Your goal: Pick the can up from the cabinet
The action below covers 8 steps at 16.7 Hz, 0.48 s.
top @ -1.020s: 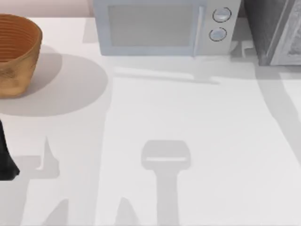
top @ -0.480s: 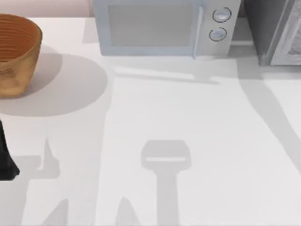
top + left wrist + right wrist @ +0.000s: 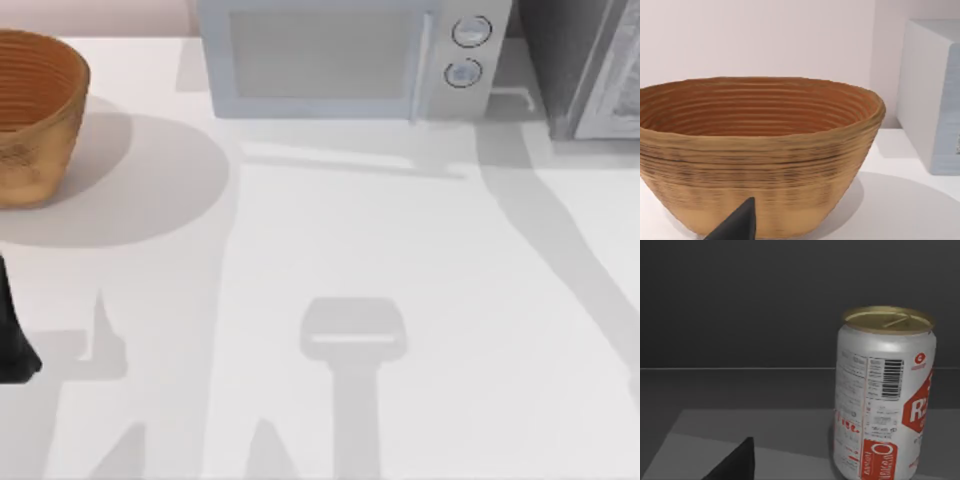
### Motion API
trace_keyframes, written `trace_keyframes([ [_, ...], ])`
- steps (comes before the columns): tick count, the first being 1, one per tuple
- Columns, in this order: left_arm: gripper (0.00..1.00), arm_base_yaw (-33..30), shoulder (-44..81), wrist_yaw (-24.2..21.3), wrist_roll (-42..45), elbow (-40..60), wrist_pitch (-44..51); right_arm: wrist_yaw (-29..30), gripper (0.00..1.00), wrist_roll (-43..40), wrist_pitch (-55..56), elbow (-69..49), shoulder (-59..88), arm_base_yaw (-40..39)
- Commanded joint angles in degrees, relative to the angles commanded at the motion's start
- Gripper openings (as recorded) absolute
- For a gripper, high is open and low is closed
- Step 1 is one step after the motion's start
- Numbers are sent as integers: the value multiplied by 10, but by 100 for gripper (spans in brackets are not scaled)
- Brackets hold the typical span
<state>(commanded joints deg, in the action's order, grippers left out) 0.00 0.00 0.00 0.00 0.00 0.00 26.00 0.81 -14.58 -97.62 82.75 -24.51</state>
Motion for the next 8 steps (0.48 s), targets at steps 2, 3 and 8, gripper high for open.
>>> trace_keyframes([
  [2, 100, 0, 0, 0, 0, 0, 0, -7, 100, 0, 0, -21, 22, 7],
  [3, 100, 0, 0, 0, 0, 0, 0, -12, 100, 0, 1, -37, 39, 12],
  [8, 100, 0, 0, 0, 0, 0, 0, -40, 100, 0, 4, -111, 116, 41],
])
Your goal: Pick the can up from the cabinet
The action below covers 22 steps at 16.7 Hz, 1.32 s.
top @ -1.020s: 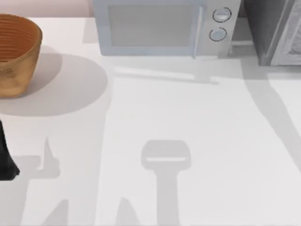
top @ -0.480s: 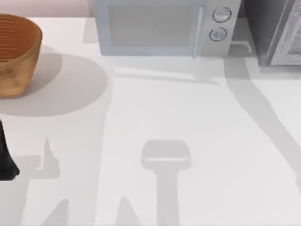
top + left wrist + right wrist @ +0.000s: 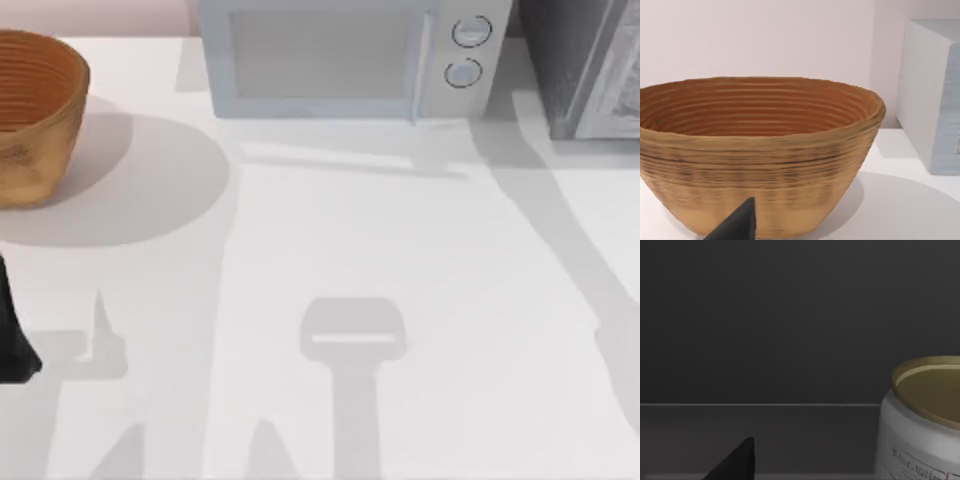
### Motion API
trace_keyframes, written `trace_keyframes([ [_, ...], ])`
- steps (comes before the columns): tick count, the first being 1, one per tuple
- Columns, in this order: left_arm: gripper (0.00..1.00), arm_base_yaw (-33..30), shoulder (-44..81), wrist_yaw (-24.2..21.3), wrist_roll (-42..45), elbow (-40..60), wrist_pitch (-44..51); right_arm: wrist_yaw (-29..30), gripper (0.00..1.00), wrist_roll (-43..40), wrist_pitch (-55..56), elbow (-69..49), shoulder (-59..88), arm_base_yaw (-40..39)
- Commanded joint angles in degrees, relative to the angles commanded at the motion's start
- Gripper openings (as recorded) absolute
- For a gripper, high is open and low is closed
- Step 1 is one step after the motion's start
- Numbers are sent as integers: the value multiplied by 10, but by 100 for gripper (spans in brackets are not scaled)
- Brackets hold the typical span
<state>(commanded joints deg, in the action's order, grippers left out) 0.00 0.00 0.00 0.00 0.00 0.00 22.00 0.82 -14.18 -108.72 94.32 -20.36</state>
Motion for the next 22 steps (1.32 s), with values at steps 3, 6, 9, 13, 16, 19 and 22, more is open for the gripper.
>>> trace_keyframes([
  [3, 100, 0, 0, 0, 0, 0, 0, -1, 100, 0, 0, -3, 3, 1],
  [6, 100, 0, 0, 0, 0, 0, 0, -1, 85, 0, 0, -3, 3, 1],
  [9, 100, 0, 0, 0, 0, 0, 0, -1, 62, 0, 0, -3, 3, 1],
  [13, 100, 0, 0, 0, 0, 0, 0, -1, 32, 0, 0, -3, 3, 1],
  [16, 100, 0, 0, 0, 0, 0, 0, -1, 10, 0, 0, -3, 3, 1],
  [19, 100, 0, 0, 0, 0, 0, 0, -1, 0, 0, 0, -3, 3, 1],
  [22, 100, 0, 0, 0, 0, 0, 0, -1, 0, 0, 0, -3, 3, 1],
])
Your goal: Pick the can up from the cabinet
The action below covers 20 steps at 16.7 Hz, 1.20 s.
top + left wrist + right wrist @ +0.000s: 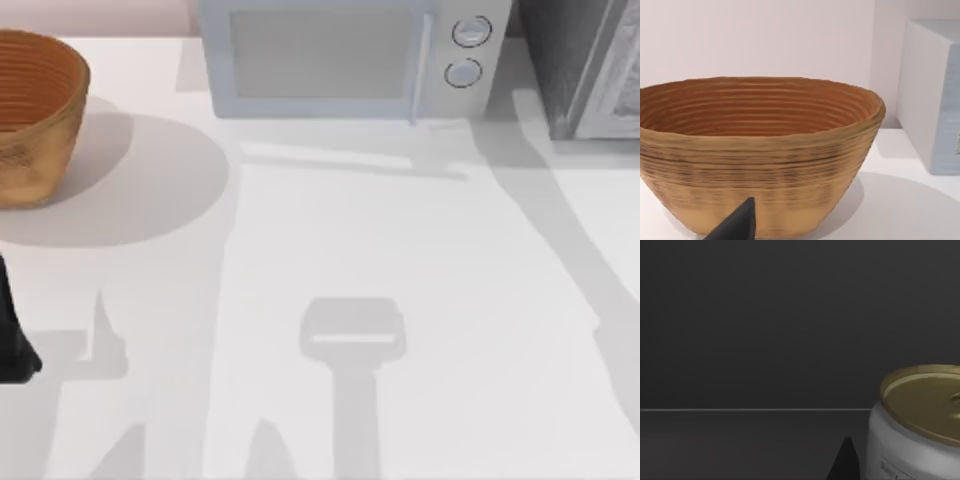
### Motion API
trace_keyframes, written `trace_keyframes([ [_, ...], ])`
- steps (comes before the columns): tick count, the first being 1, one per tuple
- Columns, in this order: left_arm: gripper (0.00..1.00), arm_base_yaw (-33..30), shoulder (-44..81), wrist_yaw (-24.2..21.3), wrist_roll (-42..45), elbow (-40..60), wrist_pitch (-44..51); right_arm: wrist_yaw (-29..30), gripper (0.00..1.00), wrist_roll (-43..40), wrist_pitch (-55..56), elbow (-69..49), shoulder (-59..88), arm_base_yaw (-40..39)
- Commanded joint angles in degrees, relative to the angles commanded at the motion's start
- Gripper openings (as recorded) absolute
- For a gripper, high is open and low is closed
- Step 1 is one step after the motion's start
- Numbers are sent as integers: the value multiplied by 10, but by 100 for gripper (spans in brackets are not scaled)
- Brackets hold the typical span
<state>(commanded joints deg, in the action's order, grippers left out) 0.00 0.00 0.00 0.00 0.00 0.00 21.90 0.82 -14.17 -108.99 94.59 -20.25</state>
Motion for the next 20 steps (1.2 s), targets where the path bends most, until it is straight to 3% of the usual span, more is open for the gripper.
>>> trace_keyframes([
  [6, 100, 0, 0, 0, 0, 0, 0, 9, 0, 2, -9, 0, -10, -10],
  [14, 100, 0, 0, 0, 0, 0, 0, 186, 0, 1, -190, 6, -196, -190],
  [20, 100, 0, 0, 0, 0, 0, 0, 204, 0, 1, -208, 8, -214, -207],
])
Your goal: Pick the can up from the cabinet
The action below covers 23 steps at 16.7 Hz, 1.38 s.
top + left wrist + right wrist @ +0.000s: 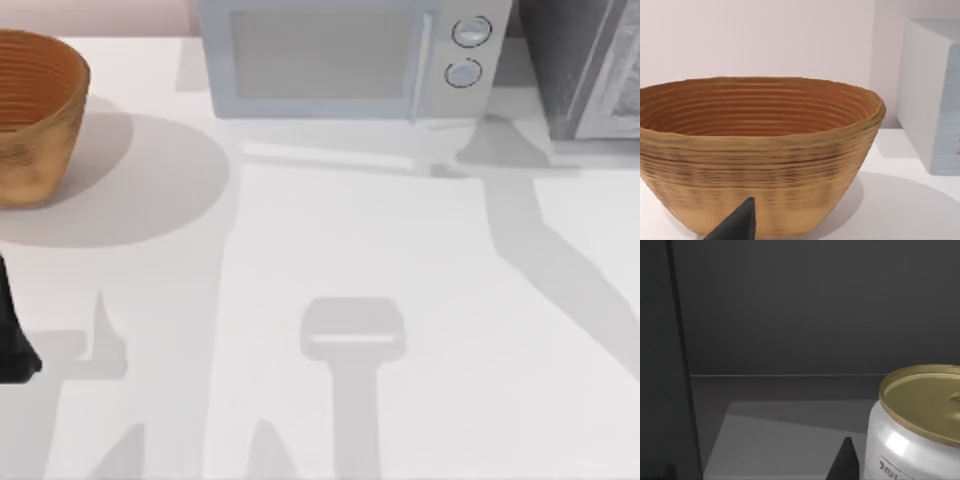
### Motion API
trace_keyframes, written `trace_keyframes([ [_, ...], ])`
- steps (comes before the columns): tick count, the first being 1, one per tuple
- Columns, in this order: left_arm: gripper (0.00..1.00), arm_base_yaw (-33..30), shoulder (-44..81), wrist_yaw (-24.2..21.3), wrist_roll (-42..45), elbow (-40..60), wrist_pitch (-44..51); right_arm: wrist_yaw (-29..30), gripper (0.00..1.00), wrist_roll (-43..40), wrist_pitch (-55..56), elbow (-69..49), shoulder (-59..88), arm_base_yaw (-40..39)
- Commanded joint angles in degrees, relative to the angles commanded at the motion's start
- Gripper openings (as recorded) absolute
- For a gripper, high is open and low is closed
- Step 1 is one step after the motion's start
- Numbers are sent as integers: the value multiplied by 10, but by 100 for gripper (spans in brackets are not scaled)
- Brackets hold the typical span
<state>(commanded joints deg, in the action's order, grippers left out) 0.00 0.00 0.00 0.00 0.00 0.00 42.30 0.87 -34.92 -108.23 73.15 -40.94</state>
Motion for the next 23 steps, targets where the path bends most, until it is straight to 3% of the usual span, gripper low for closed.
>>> trace_keyframes([
  [4, 100, 0, 0, 0, 0, 0, 0, -13, 0, 0, 11, 36, -23, 13],
  [8, 100, 0, 0, 0, 0, 0, 0, -60, 0, -1, 49, 165, -104, 58],
  [23, 100, 0, 0, 0, 0, 0, 0, -362, 0, -6, 299, 943, -627, 351],
])
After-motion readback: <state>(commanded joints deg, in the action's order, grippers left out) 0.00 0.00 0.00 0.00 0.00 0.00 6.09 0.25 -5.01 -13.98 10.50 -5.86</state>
